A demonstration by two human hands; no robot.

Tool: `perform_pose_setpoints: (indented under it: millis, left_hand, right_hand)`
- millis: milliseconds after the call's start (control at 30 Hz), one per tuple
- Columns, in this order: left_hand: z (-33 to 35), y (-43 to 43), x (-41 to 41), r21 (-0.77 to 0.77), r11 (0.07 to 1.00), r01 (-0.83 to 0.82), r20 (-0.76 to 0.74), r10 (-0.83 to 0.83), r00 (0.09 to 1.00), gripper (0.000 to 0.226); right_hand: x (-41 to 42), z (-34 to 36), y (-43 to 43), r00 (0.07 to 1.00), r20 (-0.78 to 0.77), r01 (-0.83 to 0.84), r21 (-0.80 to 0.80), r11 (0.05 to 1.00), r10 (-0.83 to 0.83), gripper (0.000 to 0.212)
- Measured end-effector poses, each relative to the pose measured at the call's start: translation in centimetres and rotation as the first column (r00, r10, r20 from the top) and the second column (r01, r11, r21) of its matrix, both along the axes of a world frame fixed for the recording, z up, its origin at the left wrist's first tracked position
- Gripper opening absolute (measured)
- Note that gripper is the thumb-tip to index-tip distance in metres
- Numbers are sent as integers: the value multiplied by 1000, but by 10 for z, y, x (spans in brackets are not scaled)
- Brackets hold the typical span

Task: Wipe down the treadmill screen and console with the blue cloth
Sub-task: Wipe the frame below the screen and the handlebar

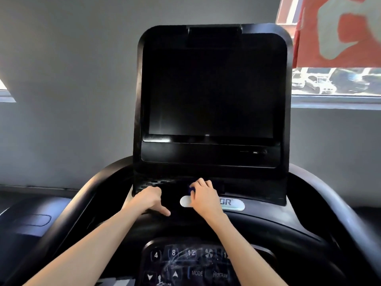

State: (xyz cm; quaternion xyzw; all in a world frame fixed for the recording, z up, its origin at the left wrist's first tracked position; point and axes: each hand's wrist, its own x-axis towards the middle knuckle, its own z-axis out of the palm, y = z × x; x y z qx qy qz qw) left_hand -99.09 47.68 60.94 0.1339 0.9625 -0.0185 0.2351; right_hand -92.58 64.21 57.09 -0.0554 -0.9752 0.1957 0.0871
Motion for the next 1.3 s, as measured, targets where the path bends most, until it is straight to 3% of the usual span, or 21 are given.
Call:
perform_pose_setpoints:
  millis: [133, 233, 367, 533, 667, 733, 800, 867, 900, 967, 1067, 1167, 1233, 1300]
  left_hand:
    - [2, 1, -3, -31, 999, 16, -1, -16, 1000, 59]
    - [1, 0, -1, -33, 999, -10, -14, 10, 1000, 66]
    - [-1, -3, 4, -9, 999, -43, -45, 42, 998, 72]
    - [3, 0, 5, -31, 999, -38, -25, 38, 999, 62]
    - [7, 4, 4, -79, 996, -46, -22, 45, 999, 71]
    - [5, 2, 3, -61, 996, -58, -24, 57, 998, 75]
    - [3, 1, 1, -33, 998, -57, -20, 56, 998, 73]
    - [2, 0, -1, -23, 999, -46, -19, 45, 999, 68]
    - [1, 1, -1, -20, 999, -43, -20, 42, 999, 67]
    - [2, 2, -2, -26, 999, -38, -23, 38, 999, 73]
    - [5, 3, -2, -23, 999, -46, -29, 45, 999, 83]
    - [6, 3, -2, -14, 999, -42, -29, 42, 999, 84]
    - [5, 1, -1, 0, 999, -42, -32, 41, 999, 83]
    - [6, -2, 1, 25, 998, -52, -53, 54, 997, 81]
  right_hand:
    - [6, 3, 35, 991, 54, 120, 48, 992, -123, 33]
    - [8, 2, 42, 981, 51, 186, 72, 980, -189, 33]
    - [0, 0, 11, 991, 55, 120, 91, 989, -125, 33]
    - [-6, 4, 6, 994, 65, 83, 126, 989, -91, 32]
    - [8, -3, 27, 990, 6, 142, 96, 985, -143, 33]
    - [18, -10, 41, 986, -65, 156, 16, 988, -155, 31]
    - [31, -14, 54, 948, -212, 200, -178, 963, -236, 23]
    - [43, -12, 66, 790, -333, 334, -469, 817, -514, 18]
    - [47, -9, 70, 701, -322, 395, -568, 722, -636, 20]
    - [45, -9, 70, 665, -206, 519, -564, 643, -718, 29]
    - [28, -11, 47, 835, -96, 485, -335, 808, -542, 37]
    - [10, -7, -1, 970, -116, 172, -289, 942, -212, 38]
    - [1, -5, -32, 994, -99, 25, -192, 981, -45, 46]
    - [-3, -4, -41, 997, -72, -23, -42, 999, 20, 51]
